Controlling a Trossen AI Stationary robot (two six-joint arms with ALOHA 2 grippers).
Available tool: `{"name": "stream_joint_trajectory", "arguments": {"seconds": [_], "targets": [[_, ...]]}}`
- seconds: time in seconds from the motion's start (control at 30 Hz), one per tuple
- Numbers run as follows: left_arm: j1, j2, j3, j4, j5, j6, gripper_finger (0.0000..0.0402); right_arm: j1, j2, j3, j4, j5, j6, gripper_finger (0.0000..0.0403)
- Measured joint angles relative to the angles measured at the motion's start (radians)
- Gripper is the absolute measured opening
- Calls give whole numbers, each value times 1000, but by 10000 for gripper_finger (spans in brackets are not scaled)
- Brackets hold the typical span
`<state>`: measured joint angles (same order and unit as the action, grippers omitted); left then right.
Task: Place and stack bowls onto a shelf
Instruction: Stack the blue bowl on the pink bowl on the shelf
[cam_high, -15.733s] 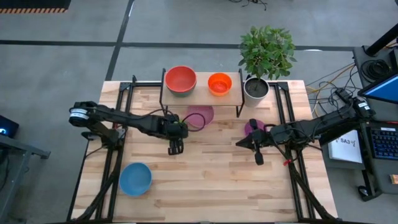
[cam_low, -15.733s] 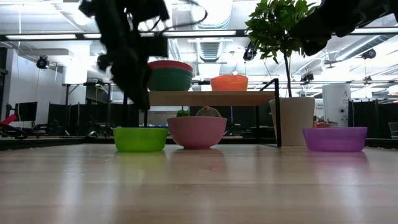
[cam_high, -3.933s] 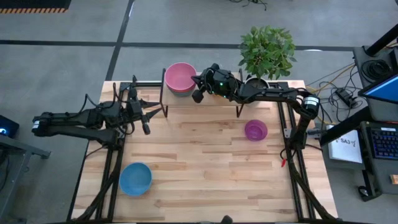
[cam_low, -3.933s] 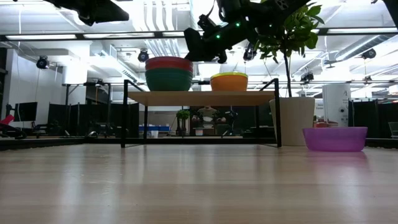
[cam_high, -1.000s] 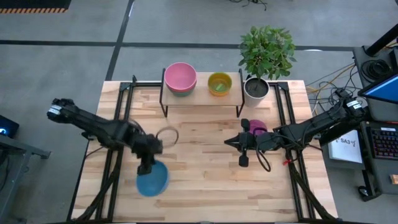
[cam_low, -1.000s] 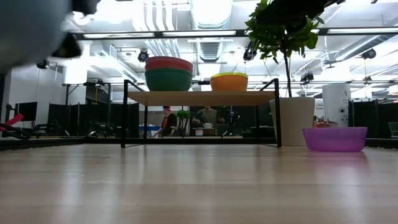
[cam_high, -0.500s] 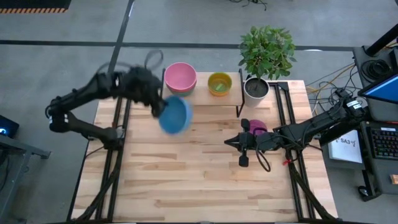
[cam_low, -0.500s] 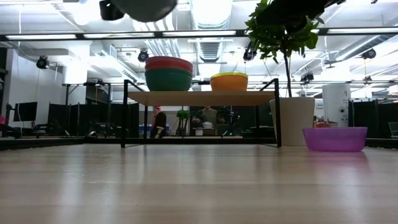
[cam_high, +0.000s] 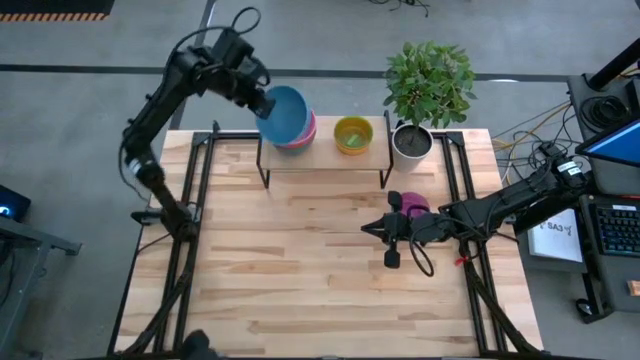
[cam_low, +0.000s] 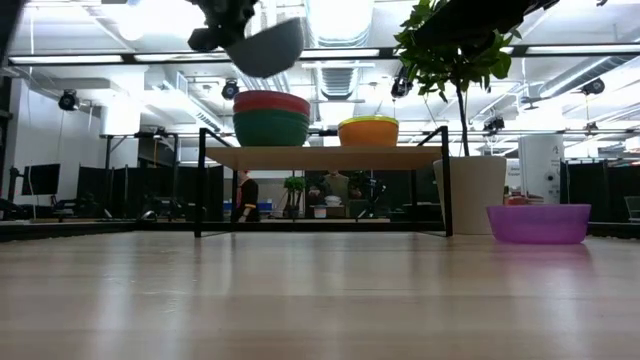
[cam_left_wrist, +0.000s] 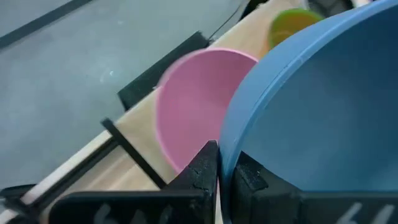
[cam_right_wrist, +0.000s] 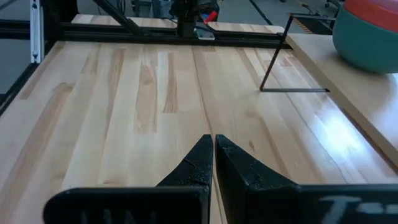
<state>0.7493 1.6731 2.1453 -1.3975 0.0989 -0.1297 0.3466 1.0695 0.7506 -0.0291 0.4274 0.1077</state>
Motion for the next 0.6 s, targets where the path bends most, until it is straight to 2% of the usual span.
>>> {"name": "stream_joint_trajectory", "arguments": {"seconds": [0.2,0.43,0.6], "targets": [[42,156,209,-127,1,50,0,0,0,0,-6,0,0,9],[75,162,125,-117,18,69,0,0,0,0,-20,0,4,9],[78,163,117,-93,15,68,0,0,0,0,-20,0,4,9]]}}
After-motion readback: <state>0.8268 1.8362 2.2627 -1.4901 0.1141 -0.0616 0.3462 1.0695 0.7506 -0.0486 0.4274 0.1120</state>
